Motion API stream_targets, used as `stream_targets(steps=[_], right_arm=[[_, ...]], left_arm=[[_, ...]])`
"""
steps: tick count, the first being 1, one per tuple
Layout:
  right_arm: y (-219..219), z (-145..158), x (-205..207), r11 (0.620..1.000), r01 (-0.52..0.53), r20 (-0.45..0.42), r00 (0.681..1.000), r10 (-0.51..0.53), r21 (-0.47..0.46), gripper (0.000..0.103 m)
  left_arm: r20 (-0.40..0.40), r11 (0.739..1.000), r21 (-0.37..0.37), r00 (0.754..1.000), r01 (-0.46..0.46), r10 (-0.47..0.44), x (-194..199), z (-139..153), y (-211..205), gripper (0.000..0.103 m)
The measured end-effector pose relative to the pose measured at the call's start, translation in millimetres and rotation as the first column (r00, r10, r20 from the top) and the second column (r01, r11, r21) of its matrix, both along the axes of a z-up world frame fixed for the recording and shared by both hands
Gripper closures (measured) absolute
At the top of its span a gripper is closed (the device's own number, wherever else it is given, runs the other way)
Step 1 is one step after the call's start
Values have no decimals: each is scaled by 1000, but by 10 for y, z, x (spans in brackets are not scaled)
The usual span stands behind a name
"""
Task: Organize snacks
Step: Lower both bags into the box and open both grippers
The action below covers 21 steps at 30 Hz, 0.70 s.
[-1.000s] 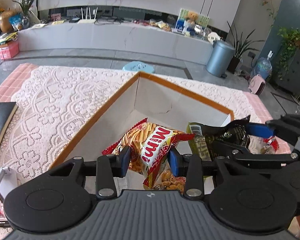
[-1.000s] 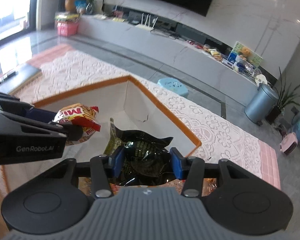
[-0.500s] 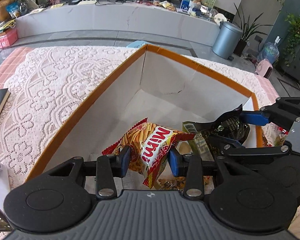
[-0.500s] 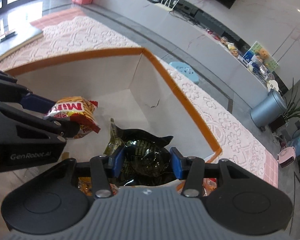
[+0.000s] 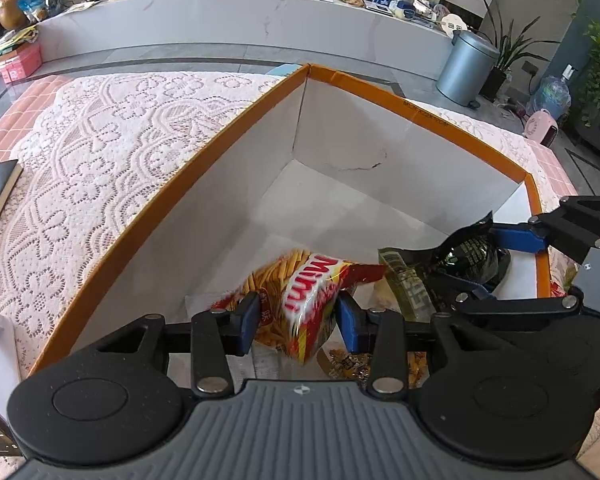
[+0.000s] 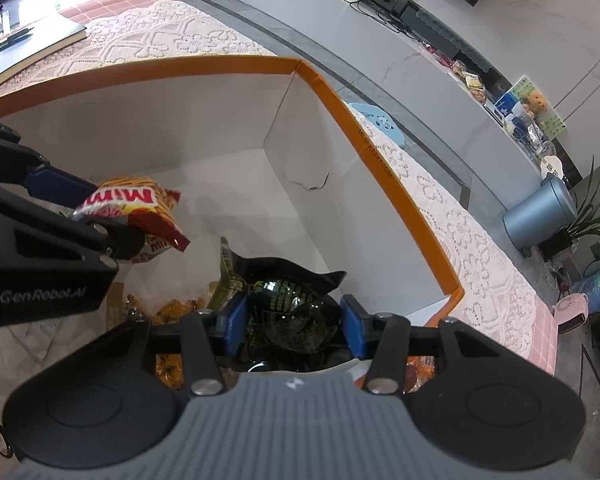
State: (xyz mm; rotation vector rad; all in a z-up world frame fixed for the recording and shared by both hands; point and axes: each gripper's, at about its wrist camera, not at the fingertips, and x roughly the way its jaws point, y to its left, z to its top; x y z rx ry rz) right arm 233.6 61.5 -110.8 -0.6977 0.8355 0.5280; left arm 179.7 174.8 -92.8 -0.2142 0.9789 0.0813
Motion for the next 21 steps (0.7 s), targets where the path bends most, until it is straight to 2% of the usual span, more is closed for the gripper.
stream_targets(steps=[3, 7, 10, 17, 21], right_arm=[[17, 2, 17, 1000, 6, -6, 1000, -6, -1, 54], [11, 10, 2, 1000, 8, -7, 1000, -8, -3, 53], [-4, 51, -20, 1000, 11, 12, 1000, -11, 3, 48], [-105, 246, -64, 997, 49, 64, 997, -53, 55, 47], [-225, 405, -157, 992, 68, 108, 991, -80, 109, 39]], left_arm=[[4, 1000, -1, 1000, -1, 1, -5, 19, -2, 52], [21, 1000, 18, 1000, -3, 3, -28, 57, -8, 40], [37, 999, 31, 999, -6, 4, -56, 96, -23, 36], [104, 998, 59, 994, -32, 25, -140, 234, -73, 32], [151, 998, 53, 988, -40, 32, -207, 362, -120, 31]])
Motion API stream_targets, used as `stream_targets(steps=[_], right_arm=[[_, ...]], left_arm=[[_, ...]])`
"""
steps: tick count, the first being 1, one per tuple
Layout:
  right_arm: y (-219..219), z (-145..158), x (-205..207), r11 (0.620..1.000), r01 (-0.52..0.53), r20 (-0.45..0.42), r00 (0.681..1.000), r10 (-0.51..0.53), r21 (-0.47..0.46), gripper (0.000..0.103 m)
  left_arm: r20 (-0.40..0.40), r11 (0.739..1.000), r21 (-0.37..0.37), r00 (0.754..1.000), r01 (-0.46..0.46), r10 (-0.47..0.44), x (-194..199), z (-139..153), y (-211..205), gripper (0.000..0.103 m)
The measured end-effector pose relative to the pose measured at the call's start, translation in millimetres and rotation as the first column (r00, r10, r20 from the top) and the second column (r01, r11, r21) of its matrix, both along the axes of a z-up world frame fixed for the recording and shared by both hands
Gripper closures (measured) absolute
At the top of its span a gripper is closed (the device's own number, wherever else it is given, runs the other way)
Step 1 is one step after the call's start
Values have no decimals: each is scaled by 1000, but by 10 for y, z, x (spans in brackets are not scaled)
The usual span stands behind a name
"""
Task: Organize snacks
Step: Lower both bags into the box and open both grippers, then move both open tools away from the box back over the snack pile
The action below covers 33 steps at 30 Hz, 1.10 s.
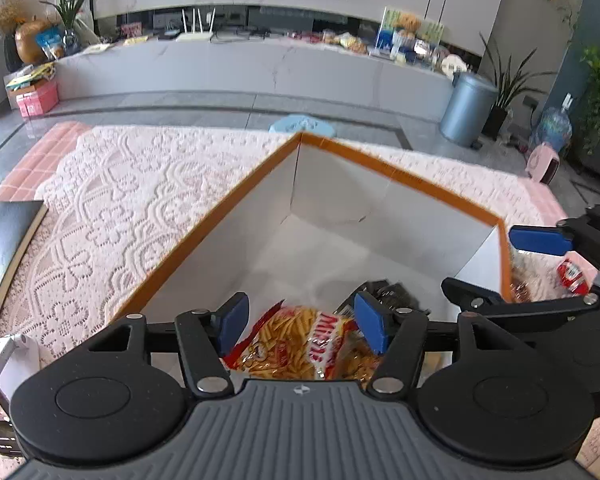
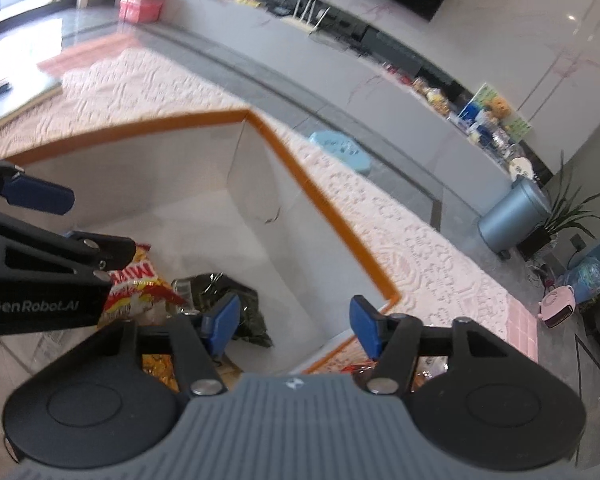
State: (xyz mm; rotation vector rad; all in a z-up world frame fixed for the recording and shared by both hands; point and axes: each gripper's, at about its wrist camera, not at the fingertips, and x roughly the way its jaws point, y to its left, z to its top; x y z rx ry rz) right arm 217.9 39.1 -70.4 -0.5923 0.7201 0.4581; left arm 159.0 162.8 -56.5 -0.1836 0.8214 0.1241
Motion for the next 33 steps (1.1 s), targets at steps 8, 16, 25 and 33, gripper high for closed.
stream_targets(steps=[8, 16, 25, 33], right_arm=[[-346, 331, -327, 993, 53, 82, 995, -62, 108, 28], [-872, 554, -753, 966, 143, 170, 969, -181, 218, 17], [-1678, 474, -1081, 882, 341, 140, 905, -402, 326, 7], [-2237, 309, -1247, 814, 447, 83, 857, -508, 372, 7]], left_arm=[[110, 999, 24, 994, 28, -31, -193, 263, -242, 30], [216, 988, 83, 966, 127, -142, -413, 479, -625, 22], [242, 955, 157, 928, 252, -284, -577, 498, -1199, 13], [204, 922, 155, 902, 354, -381, -595, 354, -1652, 13]])
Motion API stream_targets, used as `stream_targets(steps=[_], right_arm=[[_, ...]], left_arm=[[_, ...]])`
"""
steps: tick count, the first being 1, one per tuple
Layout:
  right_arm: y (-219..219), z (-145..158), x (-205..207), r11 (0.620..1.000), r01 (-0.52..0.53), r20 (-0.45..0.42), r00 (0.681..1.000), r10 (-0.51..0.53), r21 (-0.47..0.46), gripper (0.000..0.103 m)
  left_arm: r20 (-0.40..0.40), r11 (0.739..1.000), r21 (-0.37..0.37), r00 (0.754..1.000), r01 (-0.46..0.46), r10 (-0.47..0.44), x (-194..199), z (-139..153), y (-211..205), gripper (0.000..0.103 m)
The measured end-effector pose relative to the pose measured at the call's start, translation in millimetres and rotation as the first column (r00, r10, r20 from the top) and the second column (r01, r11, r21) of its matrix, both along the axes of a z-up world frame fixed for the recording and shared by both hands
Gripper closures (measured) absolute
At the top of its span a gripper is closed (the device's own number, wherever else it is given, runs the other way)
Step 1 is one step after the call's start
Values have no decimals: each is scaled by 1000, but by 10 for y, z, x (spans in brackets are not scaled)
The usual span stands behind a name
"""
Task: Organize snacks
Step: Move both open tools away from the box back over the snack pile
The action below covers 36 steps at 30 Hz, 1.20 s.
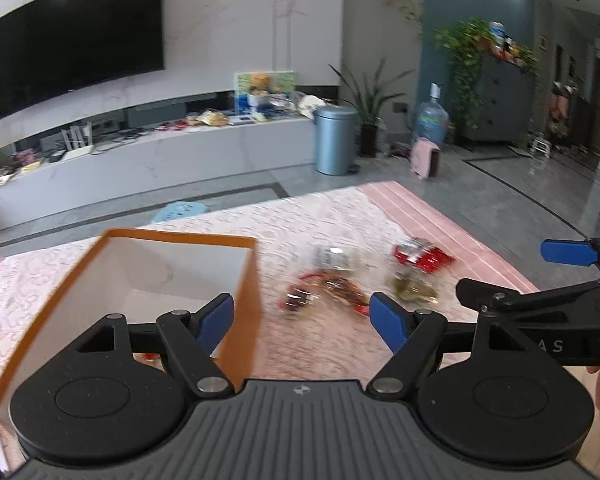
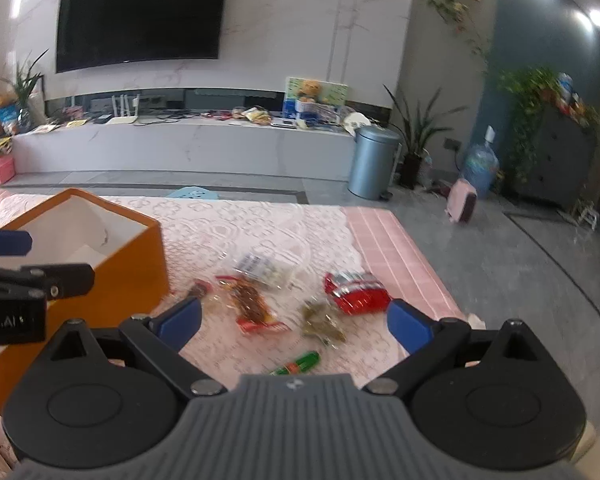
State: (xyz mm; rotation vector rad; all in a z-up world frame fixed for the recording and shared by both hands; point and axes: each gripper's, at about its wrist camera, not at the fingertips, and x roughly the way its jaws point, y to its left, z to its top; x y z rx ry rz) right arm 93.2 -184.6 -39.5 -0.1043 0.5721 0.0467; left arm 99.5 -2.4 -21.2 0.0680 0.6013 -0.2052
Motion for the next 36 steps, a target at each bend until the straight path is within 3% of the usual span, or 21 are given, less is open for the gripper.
stream_targets(steps=[9, 18, 24, 25, 29, 36], right_arm=[[-394, -247, -11, 995, 65, -64, 996, -60, 75, 7], [-581, -621, 204, 989, 127, -217, 970, -108, 75, 9], [-650, -851, 407, 982, 145, -323, 941, -98, 125, 22], [-656, -860, 452, 979, 146, -334, 938, -91, 144, 29], [-631, -892, 674, 964, 154, -372, 926, -64, 217, 39], [-460, -1066, 1030, 945, 140, -431, 902, 1, 295, 50]], left_arm=[[-60, 990, -74, 991, 117, -121, 49, -234, -287, 15], [-179, 990, -89, 975, 114, -128, 198, -568, -318, 21], [-255, 992, -81, 960, 94, -112, 307, -755, -343, 31], [-260, 994, -72, 961, 83, -100, 329, -771, -342, 35], [-239, 998, -49, 969, 48, -59, 449, -769, -325, 45], [-232, 995, -97, 972, 10, -32, 694, -762, -276, 51]])
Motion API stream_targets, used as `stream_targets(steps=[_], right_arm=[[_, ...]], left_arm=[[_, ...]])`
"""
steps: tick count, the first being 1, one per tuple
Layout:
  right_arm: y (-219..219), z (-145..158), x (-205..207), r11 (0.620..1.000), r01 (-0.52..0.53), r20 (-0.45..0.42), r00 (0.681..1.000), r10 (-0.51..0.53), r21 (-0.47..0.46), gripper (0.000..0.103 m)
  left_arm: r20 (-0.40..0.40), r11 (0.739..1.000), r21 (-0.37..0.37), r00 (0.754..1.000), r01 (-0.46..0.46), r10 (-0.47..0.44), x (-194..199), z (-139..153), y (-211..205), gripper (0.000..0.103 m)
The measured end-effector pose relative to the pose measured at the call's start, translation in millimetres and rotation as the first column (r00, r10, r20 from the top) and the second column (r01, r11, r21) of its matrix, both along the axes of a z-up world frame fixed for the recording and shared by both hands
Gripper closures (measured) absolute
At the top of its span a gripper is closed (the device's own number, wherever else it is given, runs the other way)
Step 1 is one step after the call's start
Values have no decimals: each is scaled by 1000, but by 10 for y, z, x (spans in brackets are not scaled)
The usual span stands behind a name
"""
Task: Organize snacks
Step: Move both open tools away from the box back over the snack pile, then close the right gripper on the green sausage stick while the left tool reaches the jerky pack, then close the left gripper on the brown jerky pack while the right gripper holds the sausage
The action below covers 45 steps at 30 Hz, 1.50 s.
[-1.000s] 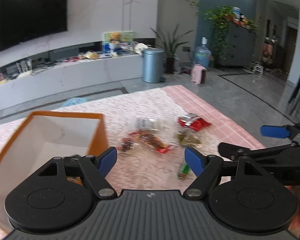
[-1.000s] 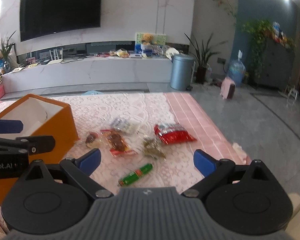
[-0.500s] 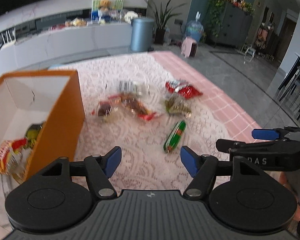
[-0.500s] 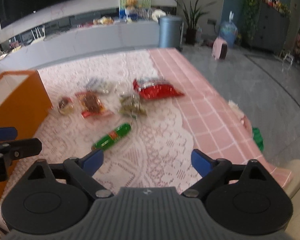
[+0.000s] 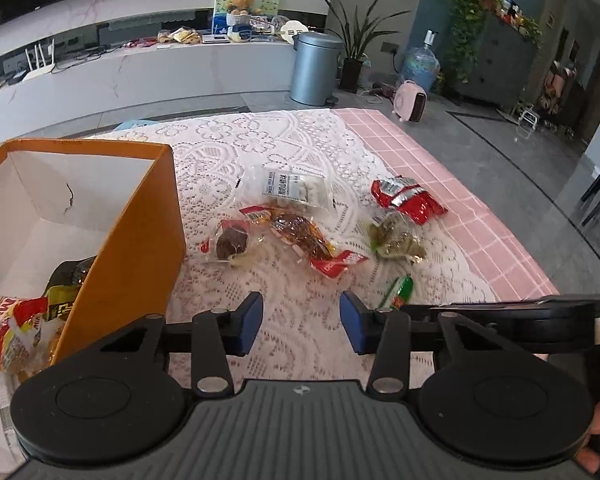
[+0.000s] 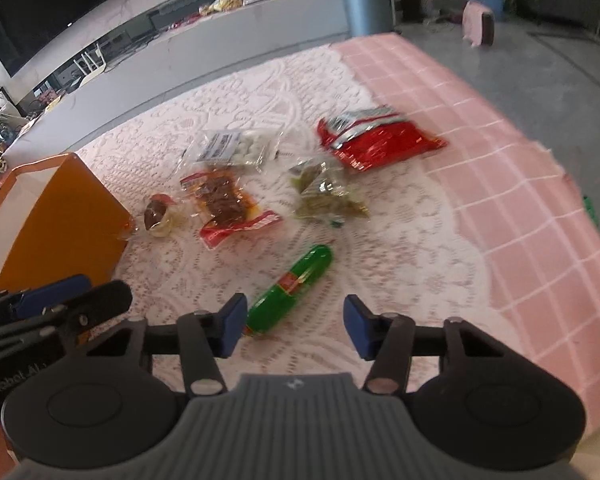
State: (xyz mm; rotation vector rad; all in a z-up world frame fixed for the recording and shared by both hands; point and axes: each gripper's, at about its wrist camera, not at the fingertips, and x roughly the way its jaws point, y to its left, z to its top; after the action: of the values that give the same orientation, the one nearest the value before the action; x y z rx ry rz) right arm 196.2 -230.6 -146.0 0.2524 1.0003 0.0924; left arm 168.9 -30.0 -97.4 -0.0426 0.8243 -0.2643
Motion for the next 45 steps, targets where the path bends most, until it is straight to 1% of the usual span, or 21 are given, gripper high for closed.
stream_targets(steps=[4, 8, 11, 13, 15, 16, 17, 18, 23, 25, 26, 28, 29, 32, 35, 40, 42, 45], right_arm=[[-1, -154, 185, 999, 38, -61, 997, -37, 20, 50], [-5, -285, 333, 996, 54, -123, 991, -45, 71, 50], [77, -301, 413, 998, 42, -124, 992, -35, 51, 50], [154, -306, 450, 1000, 24, -114, 993, -22, 17, 51], [221, -314, 470, 1000, 0, -104, 995, -3, -22, 54], [246, -311, 473, 999, -10, -100, 995, 5, -45, 59], [275, -310, 475, 997, -18, -97, 995, 11, -76, 68], [285, -308, 472, 995, -19, -96, 995, 9, -100, 69], [127, -276, 441, 998, 18, -92, 995, -24, -68, 74], [49, -216, 409, 996, 33, -57, 998, -38, -86, 74], [16, -196, 397, 992, 39, -38, 998, -44, -116, 74], [-25, -215, 391, 985, 48, -29, 998, -54, -164, 75], [-53, -243, 398, 984, 50, -34, 998, -57, -168, 75], [-65, -323, 414, 986, 36, -52, 998, -45, -165, 76], [-38, -331, 404, 985, 14, -31, 999, -19, -172, 76], [-65, -349, 381, 988, 15, -12, 1000, -17, -156, 76], [-85, -357, 378, 989, 18, -10, 1000, -20, -146, 76], [-87, -365, 370, 989, 14, -4, 1000, -15, -144, 76]], left_arm=[[-17, 1000, 8, 1000, -9, 9, 99, -56, -13, 52], [-18, 999, 33, 1000, -13, 14, 142, -90, -36, 52], [-31, 999, 37, 999, -11, 12, 178, -115, -31, 52], [-35, 999, 35, 999, -10, 11, 187, -129, -13, 52], [-42, 999, 36, 999, -12, 14, 192, -147, 8, 52], [-46, 999, 35, 999, -13, 15, 200, -156, 13, 52], [-51, 999, 33, 999, -14, 16, 206, -163, 22, 52], [-57, 999, 30, 998, -15, 17, 212, -173, 30, 52], [-67, 1000, 6, 998, -4, 5, 247, -197, 9, 52], [-65, 1000, -13, 998, -18, 17, 267, -207, 5, 52], [-68, 999, -28, 997, -26, 24, 283, -212, 6, 52], [-81, 997, -71, 996, -40, 35, 324, -224, 6, 52], [-88, 995, -93, 995, -47, 39, 347, -233, 7, 52], [-101, 988, -134, 993, -72, 58, 406, -267, -1, 51], [-103, 979, -172, 990, -109, 92, 439, -319, 12, 48], [-153, 951, -260, 980, -167, 130, 582, -445, 14, 48], [-173, 941, -280, 974, -188, 144, 666, -502, -9, 48], [-188, 929, -290, 966, -228, 178, 804, -591, -52, 48]])
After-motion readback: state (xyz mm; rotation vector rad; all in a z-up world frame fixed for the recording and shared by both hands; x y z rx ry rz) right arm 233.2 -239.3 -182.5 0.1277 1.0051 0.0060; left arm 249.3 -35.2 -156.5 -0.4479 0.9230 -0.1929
